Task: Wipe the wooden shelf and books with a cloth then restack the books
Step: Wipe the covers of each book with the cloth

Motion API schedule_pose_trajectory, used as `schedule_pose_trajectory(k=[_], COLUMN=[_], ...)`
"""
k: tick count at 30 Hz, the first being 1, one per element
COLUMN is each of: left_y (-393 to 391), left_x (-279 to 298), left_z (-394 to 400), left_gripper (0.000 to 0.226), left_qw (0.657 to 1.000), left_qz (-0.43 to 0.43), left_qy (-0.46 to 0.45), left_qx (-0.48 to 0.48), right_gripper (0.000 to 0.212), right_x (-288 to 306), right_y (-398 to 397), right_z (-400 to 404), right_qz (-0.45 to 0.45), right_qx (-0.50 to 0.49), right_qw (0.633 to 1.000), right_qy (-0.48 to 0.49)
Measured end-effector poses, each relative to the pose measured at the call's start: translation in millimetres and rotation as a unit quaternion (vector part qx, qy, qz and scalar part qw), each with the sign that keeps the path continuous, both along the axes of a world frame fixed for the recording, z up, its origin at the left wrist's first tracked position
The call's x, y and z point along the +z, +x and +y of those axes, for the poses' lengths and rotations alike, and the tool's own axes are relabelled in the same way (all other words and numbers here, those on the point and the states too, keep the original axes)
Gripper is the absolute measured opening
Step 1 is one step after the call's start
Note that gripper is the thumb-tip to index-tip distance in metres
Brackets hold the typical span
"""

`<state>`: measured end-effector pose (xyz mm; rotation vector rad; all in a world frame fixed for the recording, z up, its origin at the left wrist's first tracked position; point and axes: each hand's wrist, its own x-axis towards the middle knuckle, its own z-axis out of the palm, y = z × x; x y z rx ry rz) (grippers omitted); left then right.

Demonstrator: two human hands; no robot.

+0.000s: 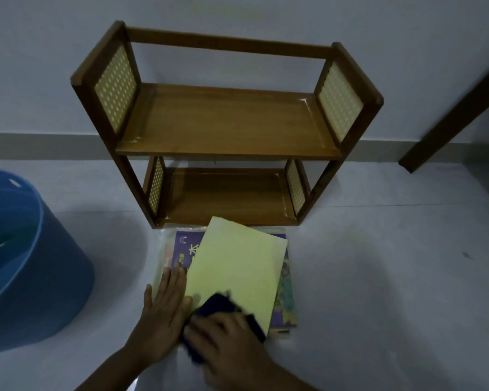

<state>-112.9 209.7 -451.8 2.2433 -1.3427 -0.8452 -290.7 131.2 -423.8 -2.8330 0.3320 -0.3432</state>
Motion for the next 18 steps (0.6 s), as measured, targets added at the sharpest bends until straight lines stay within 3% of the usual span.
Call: schedule_pose_trajectory(k=[2, 4, 6, 8, 11, 15, 18], left_y=[1.8, 9.1, 18.3, 28.3, 33.1, 12.1, 9.4], left_x=[7.0, 14.0, 22.7, 30.4, 38.0, 34.3, 44.7], left_z=[2.8, 11.8, 23.4, 30.9, 25.0, 15.6, 14.7], left_gripper=[0.09, 0.095, 0.107, 0.109, 0.104, 0.088, 0.072], left_qw=[0.999, 0.987, 0.955, 0.924, 0.906, 0.885, 0.881], left_qz=[-0.023, -0.105, -0.204, -0.242, -0.273, -0.301, -0.277], left_qy=[0.018, 0.049, 0.052, 0.073, 0.067, -0.014, -0.137], left_qx=[-0.031, -0.108, -0.209, -0.286, -0.318, -0.355, -0.359], right_gripper=[0.039, 0.05, 0.056, 0.054, 0.049, 0.06, 0.055], right_x=[3.1, 12.1, 26.7, 51.0, 76.8, 77.1, 67.4], right_y=[-9.5, -19.7, -38.7, -64.9, -99.0, -115.0, -112.1], right_z=[-9.1, -46.4, -97.2, -145.2, -180.9, -160.6, -127.3], right_qz=[0.029, 0.07, 0.12, 0.202, 0.208, 0.111, -0.019], right_qx=[0.103, 0.132, 0.115, 0.08, 0.013, -0.175, -0.29], right_qw=[0.993, 0.987, 0.983, 0.972, 0.975, 0.97, 0.909], right_qy=[-0.05, -0.062, -0.074, -0.091, -0.075, 0.123, 0.299])
